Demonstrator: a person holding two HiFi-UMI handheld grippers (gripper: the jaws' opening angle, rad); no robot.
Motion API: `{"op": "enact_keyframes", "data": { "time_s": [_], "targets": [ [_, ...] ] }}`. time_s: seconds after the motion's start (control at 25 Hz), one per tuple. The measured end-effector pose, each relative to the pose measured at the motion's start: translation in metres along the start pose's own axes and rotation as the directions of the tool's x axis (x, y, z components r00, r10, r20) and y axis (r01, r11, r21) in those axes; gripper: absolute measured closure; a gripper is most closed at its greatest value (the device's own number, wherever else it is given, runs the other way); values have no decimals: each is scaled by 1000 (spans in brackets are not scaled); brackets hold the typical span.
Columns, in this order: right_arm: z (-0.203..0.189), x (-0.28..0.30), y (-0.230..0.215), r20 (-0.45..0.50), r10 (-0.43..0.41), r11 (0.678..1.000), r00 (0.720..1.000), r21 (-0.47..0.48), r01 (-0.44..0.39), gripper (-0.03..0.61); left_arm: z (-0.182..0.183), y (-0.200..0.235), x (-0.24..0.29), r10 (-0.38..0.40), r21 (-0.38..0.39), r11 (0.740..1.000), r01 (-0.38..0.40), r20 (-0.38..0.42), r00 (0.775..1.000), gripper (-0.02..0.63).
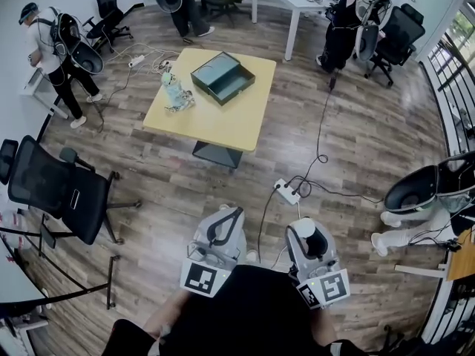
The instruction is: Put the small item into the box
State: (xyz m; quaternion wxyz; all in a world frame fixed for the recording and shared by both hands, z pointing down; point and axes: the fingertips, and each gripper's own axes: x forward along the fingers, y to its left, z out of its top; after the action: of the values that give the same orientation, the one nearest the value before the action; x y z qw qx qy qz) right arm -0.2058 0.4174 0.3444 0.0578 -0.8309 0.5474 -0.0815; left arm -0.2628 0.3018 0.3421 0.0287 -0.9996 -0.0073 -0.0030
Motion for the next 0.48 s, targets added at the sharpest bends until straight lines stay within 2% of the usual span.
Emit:
{"op": "enact_keyframes", "data": {
  "time_s": [0.24,0.44,0.48],
  "targets": [
    [-7,42,-34,-39,-21,999,999,45,23,395,-20,36,45,15,-64,998,-17,-32,999,612],
    [-6,91,-56,-63,-37,997,997,65,41,395,-14,74,88,-18,1,1000,18,6,1000,612],
    [-4,103,-60,-65,-38,997,997,63,42,395,-14,83,97,-19,-6,1000,19,7,1000,612]
  ]
}}
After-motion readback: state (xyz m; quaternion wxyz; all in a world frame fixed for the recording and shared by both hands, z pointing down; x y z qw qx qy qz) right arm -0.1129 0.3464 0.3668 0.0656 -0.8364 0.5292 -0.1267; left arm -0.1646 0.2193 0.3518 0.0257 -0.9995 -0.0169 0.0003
